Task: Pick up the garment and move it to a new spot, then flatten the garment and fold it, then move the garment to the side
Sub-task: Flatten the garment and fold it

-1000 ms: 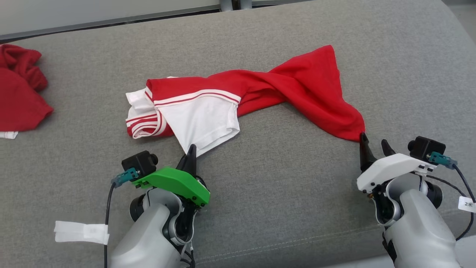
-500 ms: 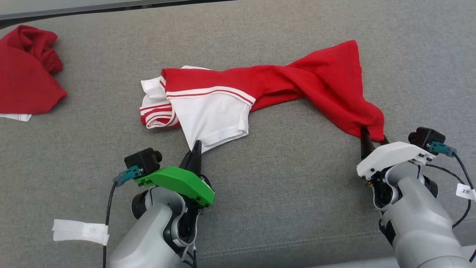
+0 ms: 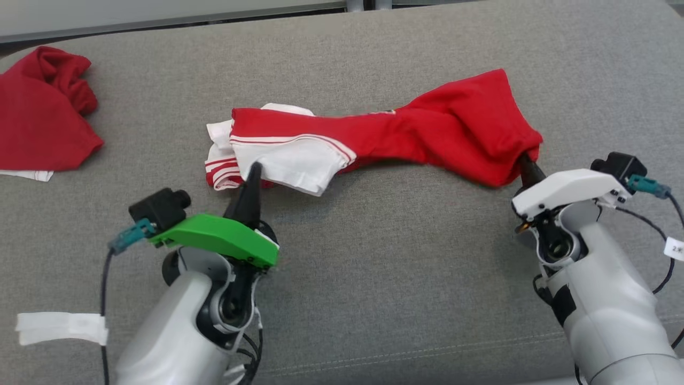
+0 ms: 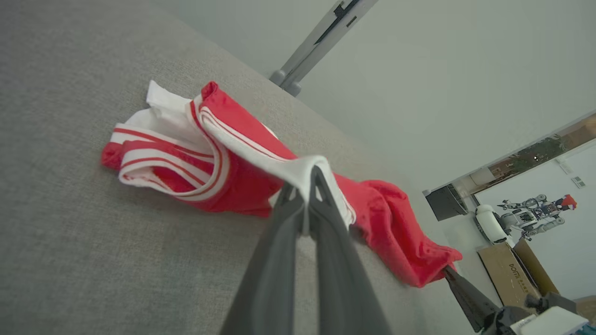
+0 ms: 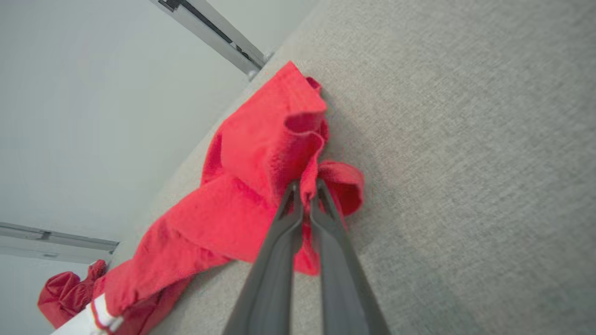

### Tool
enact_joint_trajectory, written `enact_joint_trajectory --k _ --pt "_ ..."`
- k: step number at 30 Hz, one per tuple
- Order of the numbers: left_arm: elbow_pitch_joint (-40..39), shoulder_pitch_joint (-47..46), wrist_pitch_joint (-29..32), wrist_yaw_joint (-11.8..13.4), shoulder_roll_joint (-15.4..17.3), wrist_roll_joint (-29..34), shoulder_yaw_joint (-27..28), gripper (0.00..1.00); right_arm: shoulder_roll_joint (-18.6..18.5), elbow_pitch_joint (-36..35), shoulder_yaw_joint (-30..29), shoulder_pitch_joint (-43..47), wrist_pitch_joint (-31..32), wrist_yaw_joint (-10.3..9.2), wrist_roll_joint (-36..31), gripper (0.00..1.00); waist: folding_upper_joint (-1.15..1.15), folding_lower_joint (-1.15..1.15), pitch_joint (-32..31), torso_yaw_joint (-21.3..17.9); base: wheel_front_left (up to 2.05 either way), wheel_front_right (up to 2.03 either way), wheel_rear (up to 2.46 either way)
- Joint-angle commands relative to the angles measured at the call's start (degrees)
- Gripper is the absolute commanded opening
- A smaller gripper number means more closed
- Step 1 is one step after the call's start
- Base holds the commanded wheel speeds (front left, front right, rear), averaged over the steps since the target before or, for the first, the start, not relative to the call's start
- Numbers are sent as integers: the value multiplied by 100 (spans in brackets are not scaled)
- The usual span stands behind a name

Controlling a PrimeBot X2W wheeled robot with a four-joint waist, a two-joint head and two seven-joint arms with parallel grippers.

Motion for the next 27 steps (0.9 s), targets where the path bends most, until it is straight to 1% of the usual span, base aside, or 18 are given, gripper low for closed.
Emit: enact_joint_trajectory --k 1,4,8,10,15,19,27 --pt "-186 11 40 24 158 -72 109 0 -110 -223 21 48 143 0 230 0 0 0 -161 -51 0 0 0" --pt "-667 -109 183 127 406 -179 336 0 -279 -718 51 81 473 0 655 0 0 0 -338 -79 0 0 0" --pt "-1200 -286 454 293 700 -396 642 0 -436 -1109 -65 -43 930 0 1060 0 0 0 -616 -91 0 0 0" --pt "-1305 -358 523 331 759 -434 701 0 -455 -1170 -108 -99 1048 0 1127 0 0 0 -690 -92 0 0 0" --pt "-1519 -819 854 520 948 -551 901 0 -408 -1205 -453 -452 1559 0 1286 0 0 0 -1098 -96 0 0 0" --pt "-1423 -1337 1050 613 924 -646 995 0 -313 -1110 -739 -934 1906 1 1125 0 0 0 -1400 -95 0 0 0" --pt "-1105 -2414 1365 660 790 -611 946 0 -114 -1073 -1351 -2039 2429 1 394 0 0 0 -1877 -131 0 0 0"
